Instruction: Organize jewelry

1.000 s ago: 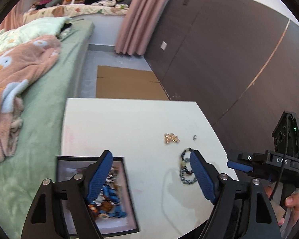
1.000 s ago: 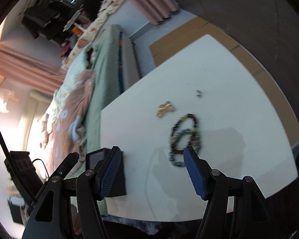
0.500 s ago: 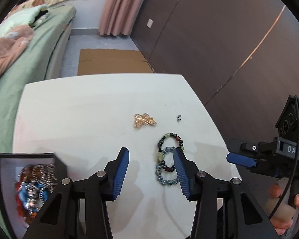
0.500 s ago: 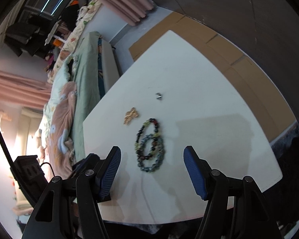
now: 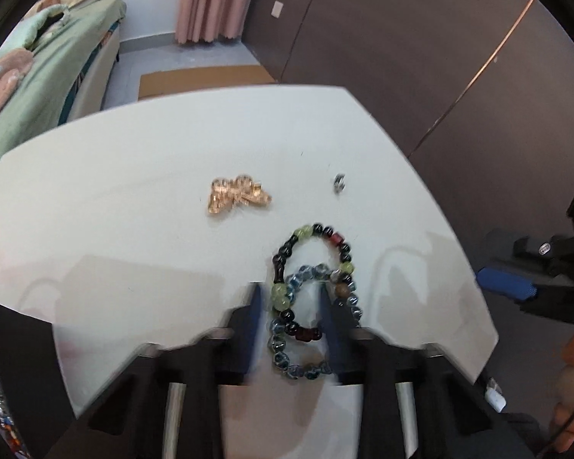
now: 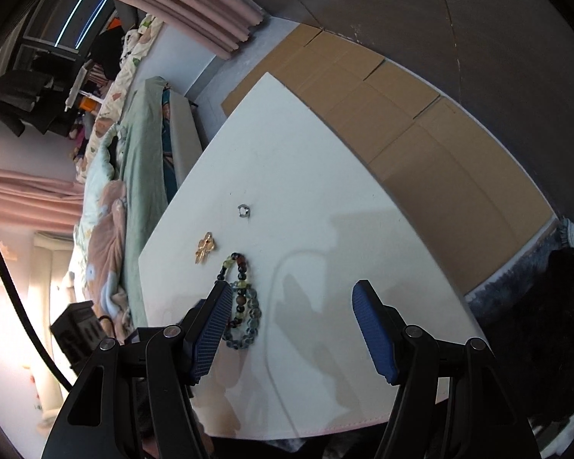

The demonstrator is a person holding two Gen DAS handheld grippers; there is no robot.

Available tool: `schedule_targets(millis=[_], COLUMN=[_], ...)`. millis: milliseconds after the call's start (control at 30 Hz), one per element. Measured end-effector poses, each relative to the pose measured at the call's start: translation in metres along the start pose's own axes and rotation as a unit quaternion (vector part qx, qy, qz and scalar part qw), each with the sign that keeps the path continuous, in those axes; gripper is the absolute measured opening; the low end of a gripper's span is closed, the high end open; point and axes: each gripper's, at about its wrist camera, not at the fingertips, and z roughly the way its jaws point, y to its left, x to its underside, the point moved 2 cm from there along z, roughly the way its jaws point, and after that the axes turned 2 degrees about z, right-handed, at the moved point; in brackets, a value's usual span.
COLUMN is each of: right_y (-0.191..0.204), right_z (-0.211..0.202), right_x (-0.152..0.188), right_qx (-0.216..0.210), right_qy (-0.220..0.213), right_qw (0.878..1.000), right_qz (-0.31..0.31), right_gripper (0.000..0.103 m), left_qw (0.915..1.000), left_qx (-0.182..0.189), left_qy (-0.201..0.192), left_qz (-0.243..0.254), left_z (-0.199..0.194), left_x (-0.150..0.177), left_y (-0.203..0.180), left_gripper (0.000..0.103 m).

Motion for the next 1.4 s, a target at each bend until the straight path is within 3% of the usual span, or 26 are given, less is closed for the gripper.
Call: schedule_targets(millis=[267,400,500,733,1067,1400], right_y=[0.016,0.02,0.023,0.039,0.052,0.066], right_z=[0.007,0.007,0.01,0.025,0.045,0.078], right_x=[0.003,0.0,-0.001,0.003,-0.009,-0.027], right_qx=[0.007,0.004,0.003,0.004,0.035,0.067], right_qy=[-0.007,-0.032,-0.041,-0.034,-0.053,-0.051], right_qw=[0.999,0.999,0.998,0.998,0.995,0.992], right_qz=[-0.037,-0.04,-0.039,-0.049,-0.073,-0.09], right_gripper=[0.066,0.066,0.066,0.066,0.065,0.043], left_qw=[0.9988,0.9969,0.9965,0.9977,0.9908,0.9875], left_qx=[0.018,0.043,0.057,0.035,0.053,0.048], left_qy=[-0.045,-0.064,-0.061,-0.045,-0.112,-0.129], left_qz=[-0.009,-0.014,-0.008,-0.035,-0.054,-0.077], left_z=[-0.029,-0.048,-0.051,-0.041,-0.087,-0.103], left_x=[-0.004,-0.006,-0.007,-0.006,-0.017,-0.022], left_y=[0.003,0.005,0.005,0.029,0.049,0.077], left_gripper=[0.008,0.008,0.008,0.008,0.008,0.008])
